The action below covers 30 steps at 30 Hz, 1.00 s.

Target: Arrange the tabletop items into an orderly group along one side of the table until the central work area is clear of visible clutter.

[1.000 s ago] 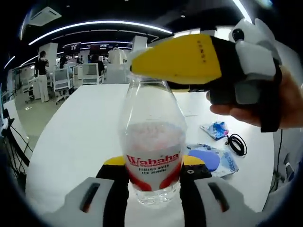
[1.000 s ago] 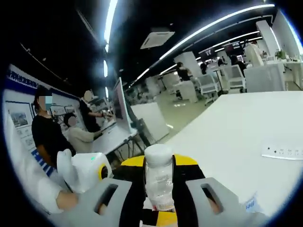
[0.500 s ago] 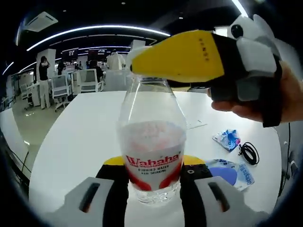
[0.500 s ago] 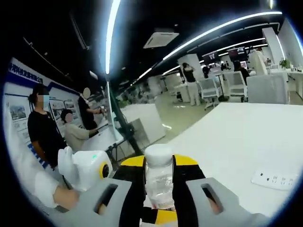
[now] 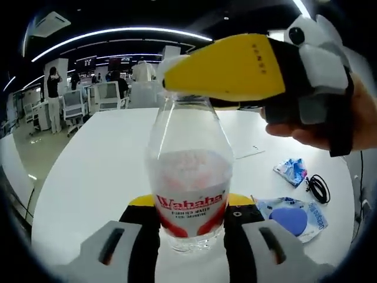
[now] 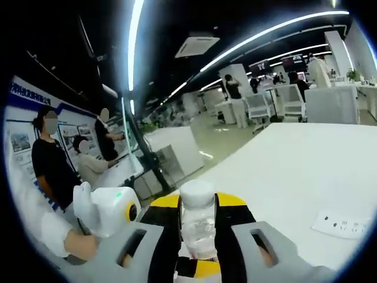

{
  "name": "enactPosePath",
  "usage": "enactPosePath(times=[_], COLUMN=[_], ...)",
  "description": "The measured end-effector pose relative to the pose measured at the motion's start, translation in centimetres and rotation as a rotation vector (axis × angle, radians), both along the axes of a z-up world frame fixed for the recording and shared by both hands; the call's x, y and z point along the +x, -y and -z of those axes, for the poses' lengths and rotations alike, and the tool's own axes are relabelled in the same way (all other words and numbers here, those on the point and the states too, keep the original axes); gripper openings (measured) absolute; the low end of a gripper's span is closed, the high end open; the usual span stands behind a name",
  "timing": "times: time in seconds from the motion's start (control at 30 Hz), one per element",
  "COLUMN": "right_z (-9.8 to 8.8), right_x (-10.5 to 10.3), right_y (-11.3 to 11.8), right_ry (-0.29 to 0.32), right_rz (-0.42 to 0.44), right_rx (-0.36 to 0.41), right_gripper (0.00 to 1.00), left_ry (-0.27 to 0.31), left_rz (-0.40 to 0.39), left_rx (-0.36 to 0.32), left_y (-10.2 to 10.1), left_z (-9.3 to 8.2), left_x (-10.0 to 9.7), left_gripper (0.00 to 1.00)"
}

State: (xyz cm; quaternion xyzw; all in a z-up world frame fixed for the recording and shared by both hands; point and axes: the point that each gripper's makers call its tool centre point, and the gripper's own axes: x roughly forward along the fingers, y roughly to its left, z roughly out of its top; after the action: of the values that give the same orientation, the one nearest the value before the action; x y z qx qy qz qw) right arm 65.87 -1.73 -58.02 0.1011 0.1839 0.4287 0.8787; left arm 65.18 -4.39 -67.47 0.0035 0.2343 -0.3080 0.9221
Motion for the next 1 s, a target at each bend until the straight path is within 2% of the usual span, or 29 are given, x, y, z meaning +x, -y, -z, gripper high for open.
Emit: enactPosePath(times=[0.2,0.5,0.7,1.0], right_z=[1.2,1.7,2.4,2.2], right_x=[0.3,0.6,-0.1,-0.5], right_y=[0.0,-0.3,-0.5,-1.0], right_ry=[-0.020,-0.017,-0.001,0.054], right_rz=[-0.002,-0.020,-0.070,-0.155], right_rx=[-0.004,-0.003,-0.037,-0.045], right_gripper=[0.18,0.18,0.18,0.18], left_ry=[-0.026,-0.033,-0.038,-0.029], left_rz=[0.000,-0.014,-0.025,-0.068], left_rx=[-0.005,0.001,0.022,-0.002], left_y=[0.0,-0.3,-0.5,-0.5], left_z=[1.5,2.3,3.1,3.0], left_x=[0.1,0.4,0.2,0.1], left_gripper=[0.41,0.41,0.41,0.41])
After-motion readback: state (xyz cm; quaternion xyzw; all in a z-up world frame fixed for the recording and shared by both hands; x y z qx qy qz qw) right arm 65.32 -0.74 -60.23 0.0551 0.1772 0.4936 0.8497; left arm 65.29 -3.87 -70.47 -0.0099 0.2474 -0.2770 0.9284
